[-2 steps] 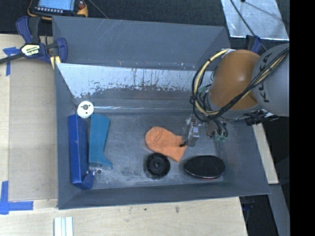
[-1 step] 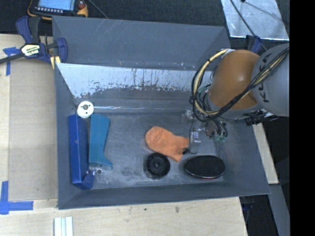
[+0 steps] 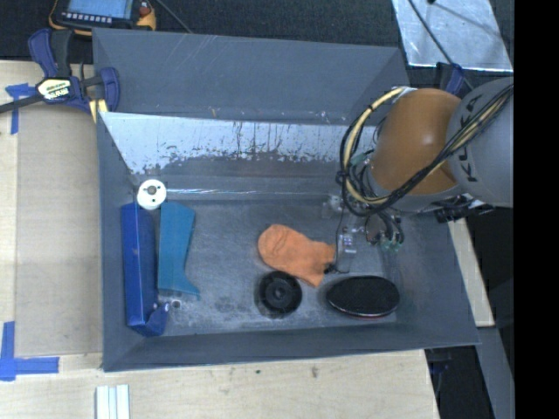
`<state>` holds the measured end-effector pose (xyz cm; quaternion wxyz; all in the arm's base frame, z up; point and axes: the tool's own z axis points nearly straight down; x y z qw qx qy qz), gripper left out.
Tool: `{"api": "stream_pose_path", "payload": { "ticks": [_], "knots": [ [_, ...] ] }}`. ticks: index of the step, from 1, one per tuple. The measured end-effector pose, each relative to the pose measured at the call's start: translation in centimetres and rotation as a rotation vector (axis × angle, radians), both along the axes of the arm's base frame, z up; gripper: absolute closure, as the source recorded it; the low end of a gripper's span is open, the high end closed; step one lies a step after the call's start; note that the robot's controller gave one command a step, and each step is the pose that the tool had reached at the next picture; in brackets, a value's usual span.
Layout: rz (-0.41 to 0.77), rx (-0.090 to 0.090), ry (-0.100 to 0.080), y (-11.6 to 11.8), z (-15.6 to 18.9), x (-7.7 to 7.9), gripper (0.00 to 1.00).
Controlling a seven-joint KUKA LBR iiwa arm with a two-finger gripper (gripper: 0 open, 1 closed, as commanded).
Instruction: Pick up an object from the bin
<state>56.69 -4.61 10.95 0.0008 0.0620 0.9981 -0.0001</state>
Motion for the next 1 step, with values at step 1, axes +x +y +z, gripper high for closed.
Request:
{"api": "stream_pose_path", "payload": {
  "ticks": [1],
  "knots": [
    [0.038,0.000,-0.005,1.59,-2.91,-4.96,0.00]
  ]
}}
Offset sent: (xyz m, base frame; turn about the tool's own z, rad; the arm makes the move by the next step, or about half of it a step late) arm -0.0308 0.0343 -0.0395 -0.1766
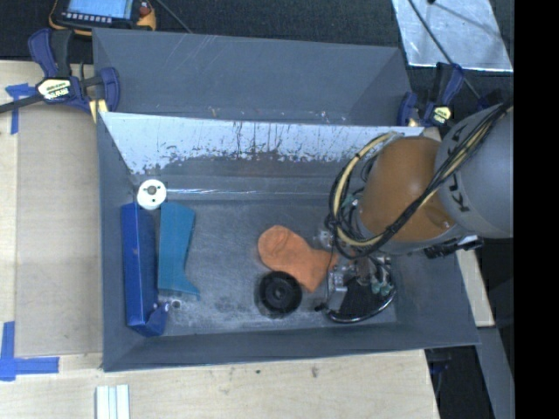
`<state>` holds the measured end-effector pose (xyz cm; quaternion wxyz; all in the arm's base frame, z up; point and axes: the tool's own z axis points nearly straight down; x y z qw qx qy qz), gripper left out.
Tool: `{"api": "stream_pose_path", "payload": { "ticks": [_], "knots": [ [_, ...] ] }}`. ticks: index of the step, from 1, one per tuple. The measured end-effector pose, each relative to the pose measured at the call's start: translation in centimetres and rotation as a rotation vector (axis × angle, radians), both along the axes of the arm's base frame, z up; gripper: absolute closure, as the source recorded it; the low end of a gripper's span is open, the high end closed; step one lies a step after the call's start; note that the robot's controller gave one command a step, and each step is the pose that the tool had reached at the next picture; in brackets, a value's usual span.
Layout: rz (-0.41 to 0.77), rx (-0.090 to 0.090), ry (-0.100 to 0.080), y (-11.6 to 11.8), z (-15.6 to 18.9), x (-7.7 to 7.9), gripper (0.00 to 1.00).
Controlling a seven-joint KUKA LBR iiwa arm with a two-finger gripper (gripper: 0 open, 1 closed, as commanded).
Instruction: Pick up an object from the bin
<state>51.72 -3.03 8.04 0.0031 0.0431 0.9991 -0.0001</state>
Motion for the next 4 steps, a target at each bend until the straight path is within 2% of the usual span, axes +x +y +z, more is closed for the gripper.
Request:
{"api": "stream_pose_path", "payload": {
  "ticks": [1,2,3,4],
  "knots": [
    [0.136,-0.001,0.004,1.7,-1.0,1.9,1.00],
    [0.138,-0.001,0.003,1.8,-0.9,2.0,1.00],
    [0.139,0.001,0.011,1.3,4.1,0.5,1.00],
    [0.126,0.000,0.003,2.0,6.6,5.9,1.00]
  ]
}}
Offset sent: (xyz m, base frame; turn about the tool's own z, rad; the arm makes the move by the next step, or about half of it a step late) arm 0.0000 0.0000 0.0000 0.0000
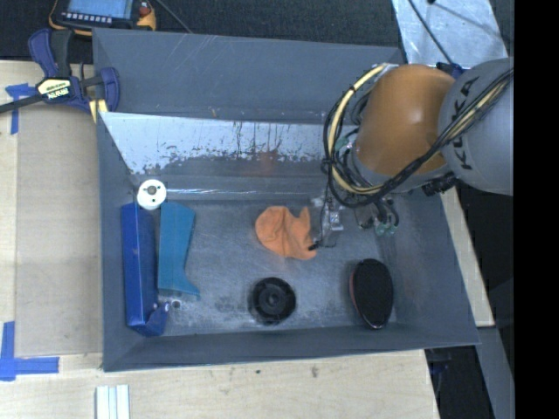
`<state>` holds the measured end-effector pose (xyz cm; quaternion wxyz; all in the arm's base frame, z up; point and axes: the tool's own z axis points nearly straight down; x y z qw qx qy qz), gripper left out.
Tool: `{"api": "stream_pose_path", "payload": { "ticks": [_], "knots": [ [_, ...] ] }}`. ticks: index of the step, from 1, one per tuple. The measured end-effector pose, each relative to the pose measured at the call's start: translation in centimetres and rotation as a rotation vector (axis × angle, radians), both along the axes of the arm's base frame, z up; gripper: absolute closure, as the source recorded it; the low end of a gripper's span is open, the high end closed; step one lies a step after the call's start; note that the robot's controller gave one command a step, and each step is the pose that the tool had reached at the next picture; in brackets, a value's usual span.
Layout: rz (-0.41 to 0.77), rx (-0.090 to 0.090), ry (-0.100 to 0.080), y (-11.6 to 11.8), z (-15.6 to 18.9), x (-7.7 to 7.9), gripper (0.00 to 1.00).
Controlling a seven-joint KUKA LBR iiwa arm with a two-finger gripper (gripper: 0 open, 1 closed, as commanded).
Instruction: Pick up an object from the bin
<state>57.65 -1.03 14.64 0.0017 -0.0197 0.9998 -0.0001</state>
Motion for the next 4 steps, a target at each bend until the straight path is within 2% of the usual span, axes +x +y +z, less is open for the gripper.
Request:
{"api": "stream_pose_path", "payload": {
  "ticks": [1,2,3,4],
  "knots": [
    [0.008,0.001,0.006,-1.9,5.4,-2.0,1.00],
    [-0.002,0.000,0.003,0.6,0.9,4.5,0.00],
    [-0.004,0.000,-0.002,0.5,1.2,4.6,0.00],
    [-0.013,0.000,-0.007,0.3,-3.8,3.0,0.00]
  ]
}}
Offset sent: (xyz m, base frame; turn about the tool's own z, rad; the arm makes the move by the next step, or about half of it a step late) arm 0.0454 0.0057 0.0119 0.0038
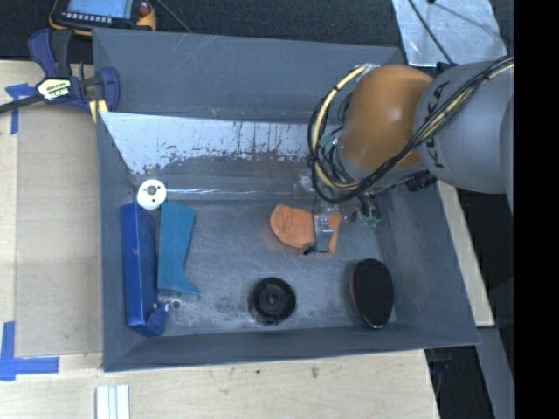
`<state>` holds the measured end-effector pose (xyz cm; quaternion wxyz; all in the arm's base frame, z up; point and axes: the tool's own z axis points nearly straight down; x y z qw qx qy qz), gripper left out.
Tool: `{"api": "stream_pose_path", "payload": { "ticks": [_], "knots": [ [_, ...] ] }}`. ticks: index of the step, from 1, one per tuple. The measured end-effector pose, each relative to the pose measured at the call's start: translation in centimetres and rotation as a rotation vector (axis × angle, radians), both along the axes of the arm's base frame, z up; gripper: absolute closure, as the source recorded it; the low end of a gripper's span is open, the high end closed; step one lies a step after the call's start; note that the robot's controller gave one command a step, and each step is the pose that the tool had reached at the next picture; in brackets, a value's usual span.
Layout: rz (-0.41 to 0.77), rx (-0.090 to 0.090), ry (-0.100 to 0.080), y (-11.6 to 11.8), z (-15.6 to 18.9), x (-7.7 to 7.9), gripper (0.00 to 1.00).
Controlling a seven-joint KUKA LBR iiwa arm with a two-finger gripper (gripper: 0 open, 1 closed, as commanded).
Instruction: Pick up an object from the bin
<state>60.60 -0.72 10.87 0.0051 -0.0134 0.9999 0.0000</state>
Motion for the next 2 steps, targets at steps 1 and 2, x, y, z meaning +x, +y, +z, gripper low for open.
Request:
{"api": "stream_pose_path", "payload": {
  "ticks": [1,2],
  "knots": [
    [-0.181,0.001,0.006,-2.19,-3.16,-4.40,1.00],
    [-0.181,0.000,0.006,-2.18,-3.16,-4.40,1.00]
  ]
}}
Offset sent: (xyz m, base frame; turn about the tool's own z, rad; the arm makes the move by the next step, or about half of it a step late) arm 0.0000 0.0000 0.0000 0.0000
